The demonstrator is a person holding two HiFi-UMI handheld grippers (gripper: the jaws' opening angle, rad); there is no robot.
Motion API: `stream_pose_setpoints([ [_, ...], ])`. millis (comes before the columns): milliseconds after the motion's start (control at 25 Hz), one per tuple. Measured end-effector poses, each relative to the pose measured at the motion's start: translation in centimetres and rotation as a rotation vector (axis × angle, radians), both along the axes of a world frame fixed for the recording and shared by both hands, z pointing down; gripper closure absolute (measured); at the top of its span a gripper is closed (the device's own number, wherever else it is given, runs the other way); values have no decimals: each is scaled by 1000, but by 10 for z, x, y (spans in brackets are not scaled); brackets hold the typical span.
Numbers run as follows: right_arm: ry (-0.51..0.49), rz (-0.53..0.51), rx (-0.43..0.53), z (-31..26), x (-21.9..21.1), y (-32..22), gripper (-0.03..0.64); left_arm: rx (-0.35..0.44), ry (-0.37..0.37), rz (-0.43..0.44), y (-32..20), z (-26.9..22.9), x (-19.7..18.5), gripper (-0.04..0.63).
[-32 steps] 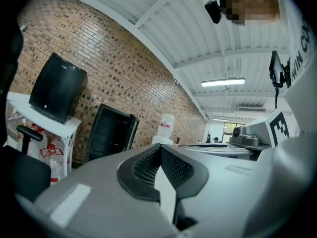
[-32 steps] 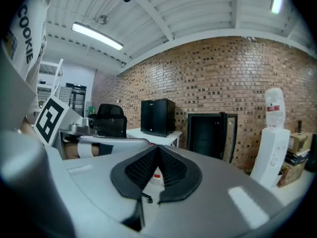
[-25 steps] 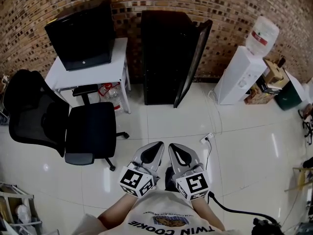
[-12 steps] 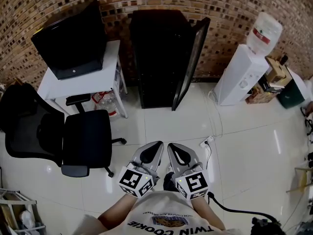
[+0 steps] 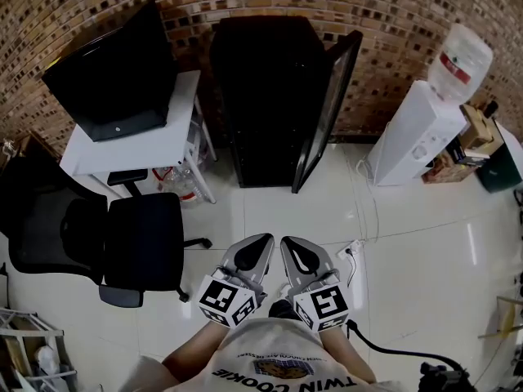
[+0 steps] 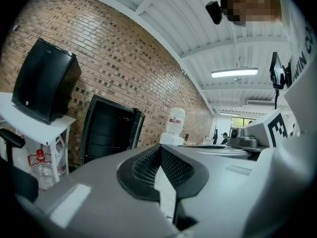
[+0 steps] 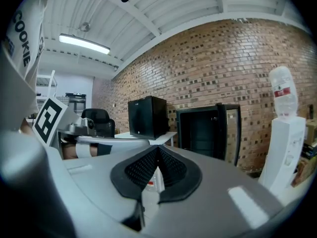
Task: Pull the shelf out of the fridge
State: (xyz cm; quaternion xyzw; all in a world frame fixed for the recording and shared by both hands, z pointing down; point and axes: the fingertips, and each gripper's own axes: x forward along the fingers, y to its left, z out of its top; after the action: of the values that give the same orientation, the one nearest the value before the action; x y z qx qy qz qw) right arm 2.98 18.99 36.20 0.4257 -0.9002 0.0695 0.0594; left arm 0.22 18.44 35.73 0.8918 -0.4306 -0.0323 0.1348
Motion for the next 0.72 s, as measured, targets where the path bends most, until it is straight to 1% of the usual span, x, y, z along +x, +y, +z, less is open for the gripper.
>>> stream_pose_setpoints([
  [240, -10, -38, 1, 1, 13, -41, 612, -2, -5, -33, -41, 0, 16, 594],
  [560, -30, -51, 26, -7, 45, -86, 612, 32, -31, -39, -82, -11, 51, 594],
  [720, -48, -60, 21, -6, 52, -99, 612, 32, -39, -41, -96, -9, 61, 594],
])
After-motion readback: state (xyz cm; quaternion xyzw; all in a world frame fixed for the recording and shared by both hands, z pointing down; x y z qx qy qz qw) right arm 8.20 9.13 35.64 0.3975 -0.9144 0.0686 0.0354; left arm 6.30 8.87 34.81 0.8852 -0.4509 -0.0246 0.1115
